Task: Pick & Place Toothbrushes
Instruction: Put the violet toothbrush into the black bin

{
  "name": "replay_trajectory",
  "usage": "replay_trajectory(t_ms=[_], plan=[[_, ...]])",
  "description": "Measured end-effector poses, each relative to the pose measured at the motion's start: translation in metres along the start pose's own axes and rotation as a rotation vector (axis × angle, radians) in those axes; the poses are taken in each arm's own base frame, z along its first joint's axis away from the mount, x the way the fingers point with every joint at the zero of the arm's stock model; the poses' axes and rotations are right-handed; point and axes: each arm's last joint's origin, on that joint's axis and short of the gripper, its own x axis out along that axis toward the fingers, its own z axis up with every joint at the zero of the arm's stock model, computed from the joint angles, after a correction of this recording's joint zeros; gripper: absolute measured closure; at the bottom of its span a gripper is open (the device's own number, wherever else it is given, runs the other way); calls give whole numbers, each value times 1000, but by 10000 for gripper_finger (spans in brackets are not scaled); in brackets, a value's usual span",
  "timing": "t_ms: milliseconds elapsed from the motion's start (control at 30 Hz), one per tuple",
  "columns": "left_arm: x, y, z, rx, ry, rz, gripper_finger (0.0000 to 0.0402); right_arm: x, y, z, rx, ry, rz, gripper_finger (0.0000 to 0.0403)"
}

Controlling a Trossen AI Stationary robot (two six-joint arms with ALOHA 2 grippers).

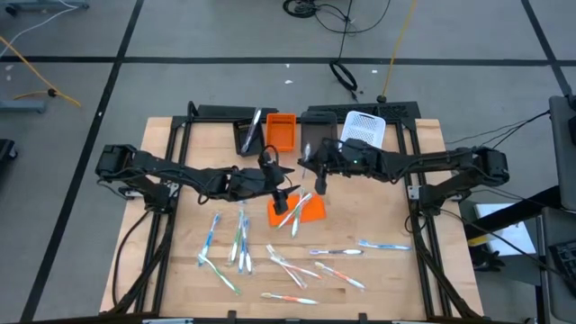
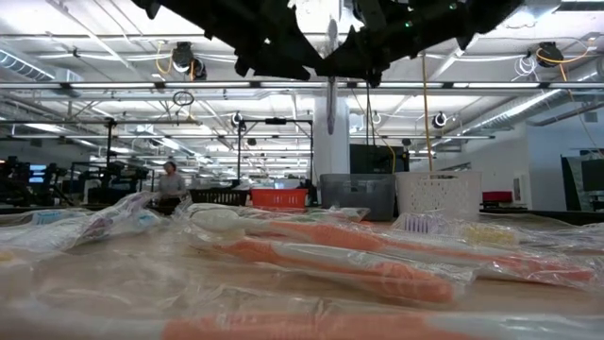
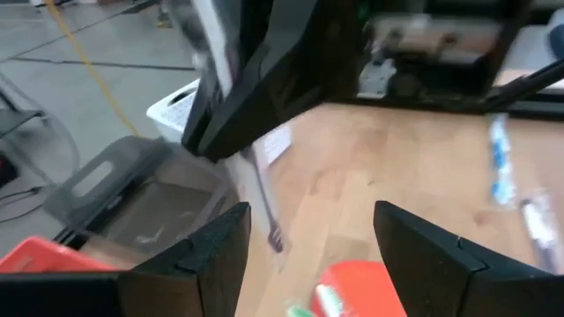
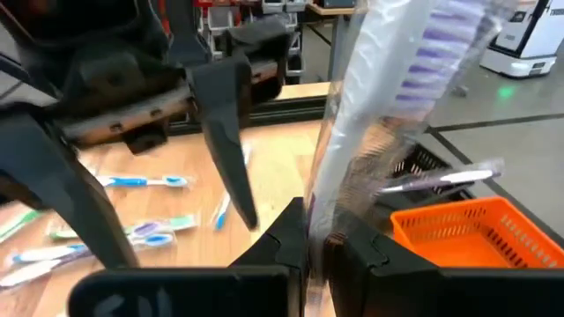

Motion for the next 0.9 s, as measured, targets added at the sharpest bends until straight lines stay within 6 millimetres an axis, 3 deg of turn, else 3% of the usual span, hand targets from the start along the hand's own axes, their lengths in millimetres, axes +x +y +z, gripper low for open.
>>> replay_trajectory(t_ms=[433,767,900], plan=[[0,2,-3,11,24,36,158,2,1,38,-23,-12,2,389],[1,4,-2,8,19,94,158,29,3,28,-17,51,58,389],[2,8,-3,-6,24,119,158,29,3,33,-20,27,60,389]])
